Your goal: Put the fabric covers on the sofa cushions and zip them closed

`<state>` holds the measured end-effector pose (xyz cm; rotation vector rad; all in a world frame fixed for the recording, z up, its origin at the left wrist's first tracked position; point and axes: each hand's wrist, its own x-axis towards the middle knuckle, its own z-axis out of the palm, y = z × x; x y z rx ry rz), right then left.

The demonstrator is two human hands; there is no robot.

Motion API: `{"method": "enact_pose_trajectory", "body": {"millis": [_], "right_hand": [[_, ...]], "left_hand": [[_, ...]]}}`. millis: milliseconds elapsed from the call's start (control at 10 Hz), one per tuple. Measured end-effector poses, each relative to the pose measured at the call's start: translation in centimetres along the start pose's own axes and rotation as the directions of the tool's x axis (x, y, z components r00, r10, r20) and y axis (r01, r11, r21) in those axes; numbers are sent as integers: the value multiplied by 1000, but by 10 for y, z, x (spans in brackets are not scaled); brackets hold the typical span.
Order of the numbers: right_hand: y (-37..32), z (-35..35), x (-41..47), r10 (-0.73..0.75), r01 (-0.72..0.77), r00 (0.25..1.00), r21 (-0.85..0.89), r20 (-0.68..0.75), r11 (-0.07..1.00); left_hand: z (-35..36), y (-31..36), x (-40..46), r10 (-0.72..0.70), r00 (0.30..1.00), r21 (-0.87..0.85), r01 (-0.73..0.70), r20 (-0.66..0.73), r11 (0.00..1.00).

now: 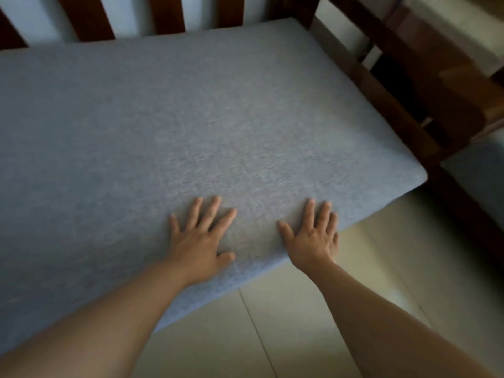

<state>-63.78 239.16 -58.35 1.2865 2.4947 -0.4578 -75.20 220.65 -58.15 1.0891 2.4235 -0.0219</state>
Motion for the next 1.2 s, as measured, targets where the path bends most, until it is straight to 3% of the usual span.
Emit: {"method": "enact_pose_trajectory", "body": {"millis": [100, 200, 300, 400, 500, 700, 800, 1200], "right_hand": [[29, -22, 4, 179, -181, 983, 40, 43, 983], [24, -30, -8, 40, -39, 999, 41, -28, 998], [-11, -18, -36, -234, 234, 972, 20, -6, 972], [-55, 4, -74, -446, 450, 885, -6, 134, 893], [-93, 27, -113, -495, 529, 824, -66, 276, 846], [-163, 30, -171, -396, 495, 826, -181, 400, 849], [-210, 21, -208, -398, 480, 850, -196, 345, 855], [-363, -48, -396, -540, 589, 805, -222, 246, 777]], "left_hand": [[-17, 35, 18, 195, 978, -54, -191, 73, 980], [-23, 29, 15, 52, 997, -142, -45, 49, 989], [-19, -10, -11, -256, 964, -160, 265, 75, 951], [-8, -55, -57, -360, 919, -96, 378, 160, 921], [4, -93, -111, -371, 899, -20, 386, 233, 922], [-16, -157, -187, -367, 862, -87, 420, 349, 903], [-39, -193, -229, -433, 844, -198, 505, 318, 840], [-152, -311, -434, -475, 863, -239, 505, 172, 830]]}}
